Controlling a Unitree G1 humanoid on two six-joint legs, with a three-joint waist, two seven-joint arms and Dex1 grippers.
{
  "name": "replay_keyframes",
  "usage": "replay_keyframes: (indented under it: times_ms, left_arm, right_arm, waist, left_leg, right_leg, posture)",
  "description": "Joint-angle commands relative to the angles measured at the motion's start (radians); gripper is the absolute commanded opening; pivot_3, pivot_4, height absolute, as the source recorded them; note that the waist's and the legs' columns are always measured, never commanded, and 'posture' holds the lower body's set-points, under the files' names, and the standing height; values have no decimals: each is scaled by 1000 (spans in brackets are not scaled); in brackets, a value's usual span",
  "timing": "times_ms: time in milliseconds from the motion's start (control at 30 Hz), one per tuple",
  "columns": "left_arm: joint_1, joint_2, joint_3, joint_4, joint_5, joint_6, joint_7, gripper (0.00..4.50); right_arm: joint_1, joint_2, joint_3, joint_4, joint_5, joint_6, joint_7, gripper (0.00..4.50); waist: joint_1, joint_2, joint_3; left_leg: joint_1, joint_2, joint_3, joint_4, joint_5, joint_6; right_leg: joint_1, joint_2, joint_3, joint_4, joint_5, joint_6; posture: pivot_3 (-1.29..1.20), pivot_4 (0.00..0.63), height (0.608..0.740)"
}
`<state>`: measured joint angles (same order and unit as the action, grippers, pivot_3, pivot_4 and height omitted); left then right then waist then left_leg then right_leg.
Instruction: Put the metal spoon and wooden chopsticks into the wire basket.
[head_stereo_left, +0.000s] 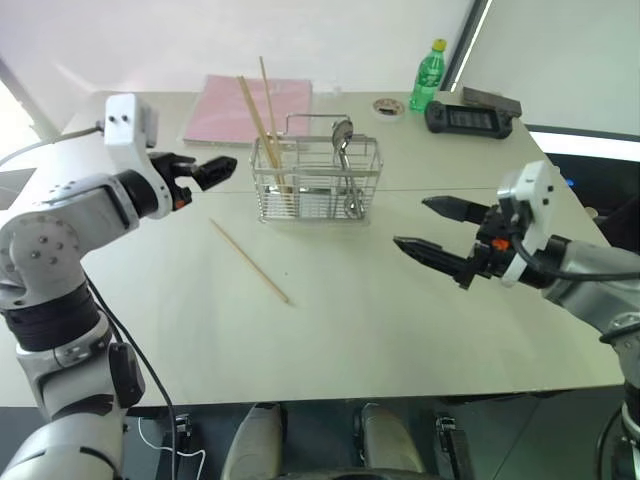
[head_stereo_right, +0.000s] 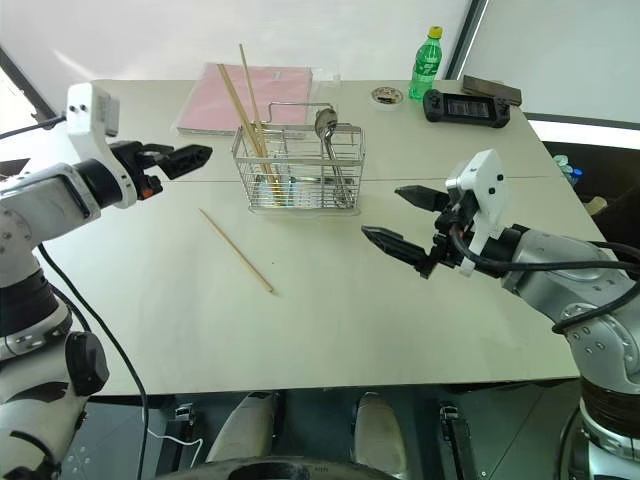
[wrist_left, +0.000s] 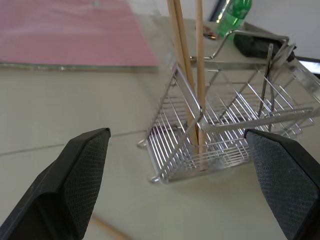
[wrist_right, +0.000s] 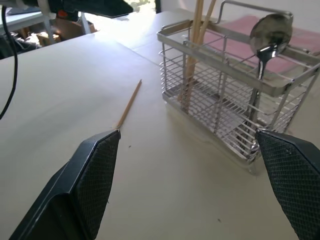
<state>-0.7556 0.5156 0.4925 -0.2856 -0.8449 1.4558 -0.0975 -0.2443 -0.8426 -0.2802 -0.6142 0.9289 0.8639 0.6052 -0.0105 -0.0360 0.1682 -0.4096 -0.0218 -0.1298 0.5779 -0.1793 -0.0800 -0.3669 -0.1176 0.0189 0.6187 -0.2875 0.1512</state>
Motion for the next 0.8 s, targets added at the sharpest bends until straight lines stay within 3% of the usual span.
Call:
replay_keyframes:
  times_ms: [33, 167, 367, 633, 800]
  left_arm:
    - [-60, -60, 116, -54, 13, 97, 98, 4484]
    - [-43, -193, 146, -60, 106, 159, 325, 4484]
    - [-24, -293, 187, -25, 265, 159, 569, 4484]
    - [-210, -452, 290, 191, 486, 140, 665, 4484]
    - [-285, -486, 252, 340, 561, 55, 656, 4484]
  right_arm:
    - [0, -5, -17, -32, 3, -32, 18, 4500]
    - [-7, 13, 3, -29, -8, -39, 9, 4500]
    - [17, 33, 16, -42, -20, -59, 2, 4500]
    - [21, 61, 31, -49, -22, -72, -17, 4500]
    - [30, 72, 33, -56, -25, -77, -28, 4500]
  waist:
    - [0, 0, 0]
    - [1, 0, 0]
    - [2, -2, 1]
    - [29, -4, 2]
    - [24, -4, 2]
  left_leg:
    - [0, 0, 0, 0, 0, 0]
    - [1, 0, 0, 0, 0, 0]
    - [0, 0, 0, 0, 0, 0]
    - [-1, -1, 0, 2, 0, -1]
    - [-2, -1, 1, 1, 0, -1]
  right_leg:
    - [0, 0, 0, 0, 0, 0]
    - [1, 0, 0, -1, 0, 0]
    - [0, 0, 0, -1, 0, 0]
    - [1, 0, -1, -5, 1, -1]
    - [1, -1, 0, -6, 1, 0]
  posture:
    - [0, 150, 721]
    - [0, 150, 721]
    - [0, 150, 721]
    - [0, 150, 721]
    - [0, 150, 721]
